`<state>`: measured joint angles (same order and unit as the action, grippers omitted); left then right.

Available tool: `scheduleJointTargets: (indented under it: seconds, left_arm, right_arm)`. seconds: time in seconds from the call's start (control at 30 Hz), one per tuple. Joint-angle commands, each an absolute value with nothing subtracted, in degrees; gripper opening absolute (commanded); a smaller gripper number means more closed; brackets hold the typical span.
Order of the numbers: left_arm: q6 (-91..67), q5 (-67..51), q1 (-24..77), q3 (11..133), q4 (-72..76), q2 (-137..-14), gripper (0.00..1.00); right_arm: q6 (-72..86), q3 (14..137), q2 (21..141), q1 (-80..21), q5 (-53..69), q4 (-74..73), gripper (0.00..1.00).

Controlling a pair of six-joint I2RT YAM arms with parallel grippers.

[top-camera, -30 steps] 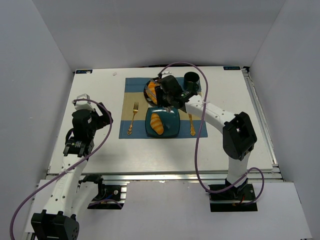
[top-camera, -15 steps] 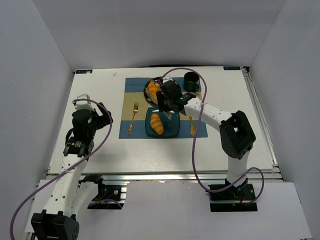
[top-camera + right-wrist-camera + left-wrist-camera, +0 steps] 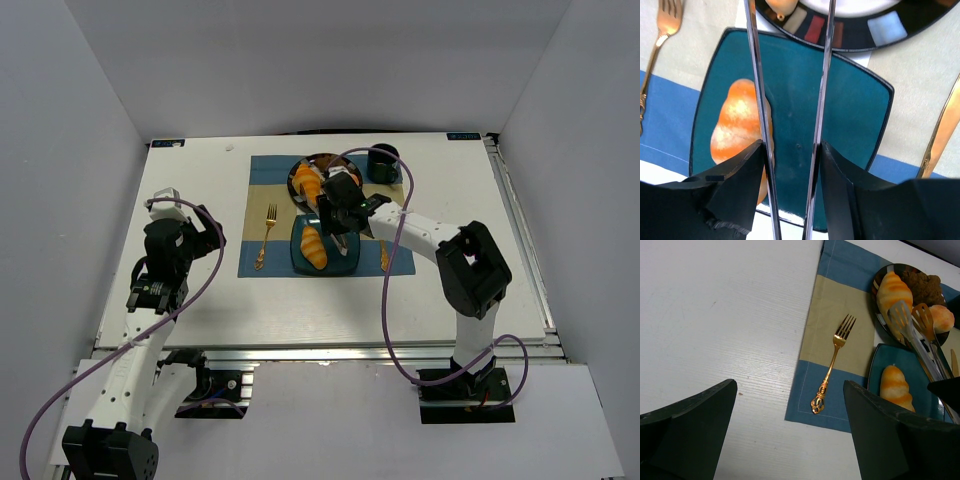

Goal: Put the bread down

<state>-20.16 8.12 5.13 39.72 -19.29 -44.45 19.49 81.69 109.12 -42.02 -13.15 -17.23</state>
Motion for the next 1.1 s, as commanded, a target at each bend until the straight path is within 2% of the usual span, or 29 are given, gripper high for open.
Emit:
scheduleJointTargets:
  seconds: [0.0, 0.2, 0.4, 0.63, 0.87, 1.07]
  left_arm:
    - [-20.04, 7.82, 5.36, 39.46, -19.16, -44.12, 0.98]
    - [-20.04, 7.82, 5.36, 39.46, -19.16, -44.12, 0.98]
    - [-20.04, 7.91, 5.36, 39.46, -19.25, -44.03, 0.98]
    - [-20.04, 7.91, 5.36, 39.46, -19.16, -44.12, 0.98]
    - [-20.04, 7.82, 5.36, 39.46, -19.16, -44.38, 0.98]
    - [-20.04, 8.17, 5.36, 39.55, -19.25, -44.30, 0.98]
  right_arm:
    - [20.56, 81.04, 105.82, -41.92, -12.31, -15.03, 0.53]
    - [20.57, 81.91, 106.43, -41.92, -11.43, -15.21, 0.51]
    - [20.65, 83.76, 107.05, -41.92, -10.46, -15.56, 0.41]
    - [20.48, 86.22, 105.21, -41.92, -11.42, -17.13, 0.37]
    - [19.16, 90.70, 99.59, -41.92, -13.18, -20.73, 0.36]
    - [16.79, 83.77, 89.68, -42.54, -13.44, -23.46, 0.36]
